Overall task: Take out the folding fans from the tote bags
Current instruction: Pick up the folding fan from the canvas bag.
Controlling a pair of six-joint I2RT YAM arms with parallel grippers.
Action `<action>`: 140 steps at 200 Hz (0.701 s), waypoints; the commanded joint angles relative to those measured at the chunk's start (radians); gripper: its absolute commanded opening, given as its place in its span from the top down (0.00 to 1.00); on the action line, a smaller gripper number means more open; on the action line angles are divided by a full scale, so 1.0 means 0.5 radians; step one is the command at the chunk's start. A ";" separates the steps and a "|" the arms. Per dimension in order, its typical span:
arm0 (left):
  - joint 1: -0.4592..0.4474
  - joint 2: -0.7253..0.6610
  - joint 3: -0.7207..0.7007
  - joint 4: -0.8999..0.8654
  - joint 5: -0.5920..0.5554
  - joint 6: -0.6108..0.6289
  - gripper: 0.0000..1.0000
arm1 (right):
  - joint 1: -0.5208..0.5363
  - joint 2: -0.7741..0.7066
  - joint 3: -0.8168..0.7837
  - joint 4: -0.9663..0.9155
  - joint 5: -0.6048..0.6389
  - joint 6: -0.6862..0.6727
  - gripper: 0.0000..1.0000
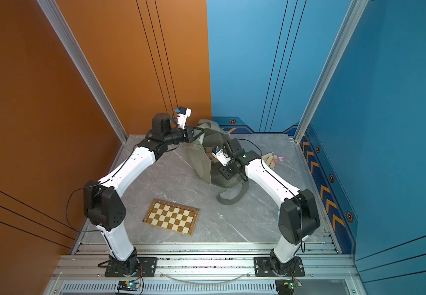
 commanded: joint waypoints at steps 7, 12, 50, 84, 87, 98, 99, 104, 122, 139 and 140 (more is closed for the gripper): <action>0.007 -0.038 -0.007 0.112 0.188 -0.043 1.00 | -0.028 0.193 0.182 0.036 0.076 0.204 0.51; 0.007 -0.044 -0.013 0.111 0.195 -0.044 1.00 | -0.035 0.230 0.215 0.035 0.058 0.250 0.49; 0.006 -0.088 -0.081 0.114 0.219 -0.070 1.00 | -0.067 0.457 0.458 -0.012 -0.094 0.574 0.45; 0.005 -0.205 -0.226 0.124 0.114 -0.021 1.00 | -0.130 0.581 0.578 -0.001 -0.238 1.028 0.38; 0.004 -0.217 -0.239 0.126 0.098 -0.018 1.00 | -0.140 0.592 0.582 0.006 -0.268 1.073 0.38; 0.001 -0.265 -0.299 0.131 0.055 -0.003 1.00 | -0.170 0.635 0.584 0.039 -0.378 1.259 0.37; 0.001 -0.268 -0.304 0.132 0.052 -0.003 1.00 | -0.172 0.638 0.584 0.041 -0.383 1.272 0.37; -0.002 -0.288 -0.327 0.127 0.035 0.005 1.00 | -0.184 0.658 0.581 0.053 -0.412 1.352 0.37; -0.022 -0.354 -0.402 0.113 -0.012 0.024 1.00 | -0.211 0.695 0.551 0.124 -0.504 1.598 0.36; -0.044 -0.400 -0.456 0.075 -0.043 0.040 1.00 | -0.214 0.803 0.548 0.167 -0.516 1.765 0.36; -0.046 -0.403 -0.459 0.073 -0.043 0.040 1.00 | -0.214 0.807 0.549 0.171 -0.518 1.773 0.35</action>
